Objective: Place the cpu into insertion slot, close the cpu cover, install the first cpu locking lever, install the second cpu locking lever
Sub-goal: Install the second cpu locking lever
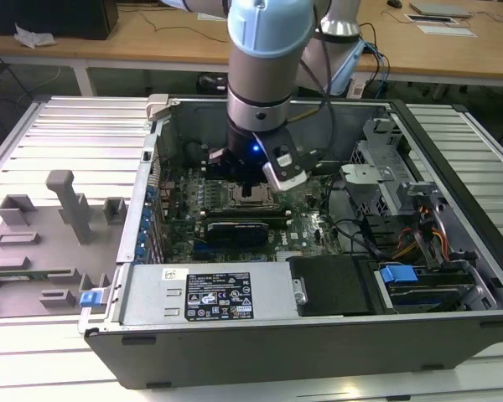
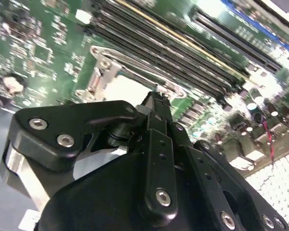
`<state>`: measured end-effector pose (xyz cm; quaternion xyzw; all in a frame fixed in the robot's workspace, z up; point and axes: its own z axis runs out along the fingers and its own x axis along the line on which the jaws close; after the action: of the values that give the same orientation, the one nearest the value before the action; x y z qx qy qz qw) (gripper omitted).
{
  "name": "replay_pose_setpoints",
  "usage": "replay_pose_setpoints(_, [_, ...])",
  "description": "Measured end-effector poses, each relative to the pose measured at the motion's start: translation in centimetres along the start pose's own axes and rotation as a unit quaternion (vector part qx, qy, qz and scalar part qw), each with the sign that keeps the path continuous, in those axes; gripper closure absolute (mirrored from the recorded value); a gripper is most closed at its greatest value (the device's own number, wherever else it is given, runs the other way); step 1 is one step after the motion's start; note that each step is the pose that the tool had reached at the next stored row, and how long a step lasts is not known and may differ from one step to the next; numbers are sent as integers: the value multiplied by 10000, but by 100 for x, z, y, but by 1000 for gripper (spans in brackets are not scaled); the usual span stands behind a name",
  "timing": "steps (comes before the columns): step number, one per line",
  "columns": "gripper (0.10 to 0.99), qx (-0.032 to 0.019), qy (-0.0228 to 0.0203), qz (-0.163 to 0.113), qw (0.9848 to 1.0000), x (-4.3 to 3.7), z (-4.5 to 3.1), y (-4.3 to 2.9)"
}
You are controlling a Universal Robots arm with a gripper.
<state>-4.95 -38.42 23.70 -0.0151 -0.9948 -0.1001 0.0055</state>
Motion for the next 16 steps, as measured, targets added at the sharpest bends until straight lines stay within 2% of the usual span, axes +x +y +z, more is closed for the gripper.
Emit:
replay_pose_setpoints(1, [980,46,6,4,10000,-44,0,6])
replay_pose_setpoints(3, [980,180,9,8,9998,-66,7,42])
replay_pose_setpoints(4, [980,283,7,8,9996,-71,18,92])
replay_pose_setpoints(5, [980,304,7,8,9995,-72,26,136])
replay_pose_setpoints(11, [980,334,6,9,9994,-73,68,340])
replay_pose_setpoints(13, [980,383,5,9,9993,-72,49,360])
replay_pose_setpoints(15, [980,441,3,10,9990,-71,-20,378])
replay_pose_setpoints(16, [980,449,2,10,9990,-72,-23,380])
